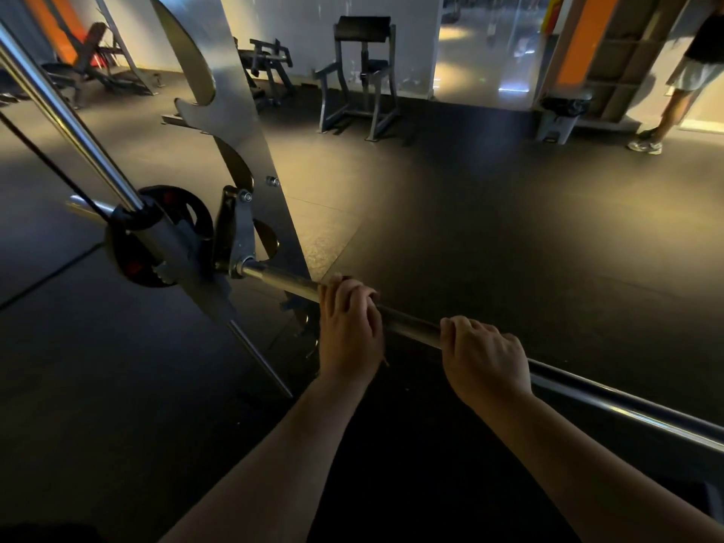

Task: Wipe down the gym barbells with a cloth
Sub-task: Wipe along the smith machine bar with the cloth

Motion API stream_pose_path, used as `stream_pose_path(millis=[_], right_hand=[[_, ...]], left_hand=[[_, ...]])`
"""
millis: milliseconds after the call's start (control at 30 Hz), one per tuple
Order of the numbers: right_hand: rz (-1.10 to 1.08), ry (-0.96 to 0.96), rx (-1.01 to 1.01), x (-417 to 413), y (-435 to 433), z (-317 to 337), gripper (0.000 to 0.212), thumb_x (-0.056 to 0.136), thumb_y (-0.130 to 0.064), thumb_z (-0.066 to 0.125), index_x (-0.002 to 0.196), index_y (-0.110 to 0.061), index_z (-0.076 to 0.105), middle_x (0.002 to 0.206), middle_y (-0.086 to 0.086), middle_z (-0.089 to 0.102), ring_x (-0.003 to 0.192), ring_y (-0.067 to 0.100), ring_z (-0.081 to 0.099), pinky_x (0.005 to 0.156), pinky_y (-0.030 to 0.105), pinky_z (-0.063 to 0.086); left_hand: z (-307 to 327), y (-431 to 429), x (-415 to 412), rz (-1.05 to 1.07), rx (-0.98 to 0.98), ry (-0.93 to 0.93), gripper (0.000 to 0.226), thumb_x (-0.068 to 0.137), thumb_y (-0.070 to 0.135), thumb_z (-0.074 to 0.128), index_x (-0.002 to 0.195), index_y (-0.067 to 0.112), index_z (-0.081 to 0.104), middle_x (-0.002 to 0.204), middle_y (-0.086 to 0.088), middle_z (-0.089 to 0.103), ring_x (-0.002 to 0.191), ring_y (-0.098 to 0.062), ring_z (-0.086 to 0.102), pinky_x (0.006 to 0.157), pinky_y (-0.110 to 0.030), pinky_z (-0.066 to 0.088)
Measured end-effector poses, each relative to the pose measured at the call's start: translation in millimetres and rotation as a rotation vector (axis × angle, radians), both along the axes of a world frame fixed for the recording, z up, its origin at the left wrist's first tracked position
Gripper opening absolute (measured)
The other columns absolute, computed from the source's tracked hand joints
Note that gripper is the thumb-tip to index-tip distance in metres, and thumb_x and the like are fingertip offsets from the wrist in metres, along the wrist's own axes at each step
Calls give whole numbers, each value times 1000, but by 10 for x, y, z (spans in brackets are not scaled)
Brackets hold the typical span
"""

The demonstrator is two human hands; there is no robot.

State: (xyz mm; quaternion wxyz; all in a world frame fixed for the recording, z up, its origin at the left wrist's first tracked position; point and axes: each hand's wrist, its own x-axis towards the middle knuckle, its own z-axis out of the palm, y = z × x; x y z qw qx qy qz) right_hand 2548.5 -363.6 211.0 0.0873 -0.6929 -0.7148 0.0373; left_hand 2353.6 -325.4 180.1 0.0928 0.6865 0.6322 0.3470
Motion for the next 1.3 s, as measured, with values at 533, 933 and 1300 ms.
stream_pose_path(millis=[533,933,1300], right_hand=[[152,-76,34,-657,325,36,24,106,-44,38,114,-29,54,103,-9,63,90,9,62,83,29,51],[129,-73,27,-816,408,89,35,105,-44,24,110,-28,55,94,-8,63,82,7,63,83,31,55],[89,-1,-15,-986,548,62,34,107,-45,23,109,-29,54,93,-10,61,83,9,62,80,30,50]], left_hand=[[-74,47,-279,-129,11,109,43,95,37,46,133,19,56,149,1,38,154,-25,11,126,-55,13],[268,594,-795,-25,-127,152,39,100,40,34,118,21,63,127,1,58,130,-16,47,124,-37,15],[-159,399,-934,-146,96,234,40,108,42,31,132,21,56,145,-1,49,151,-21,28,128,-42,7]])
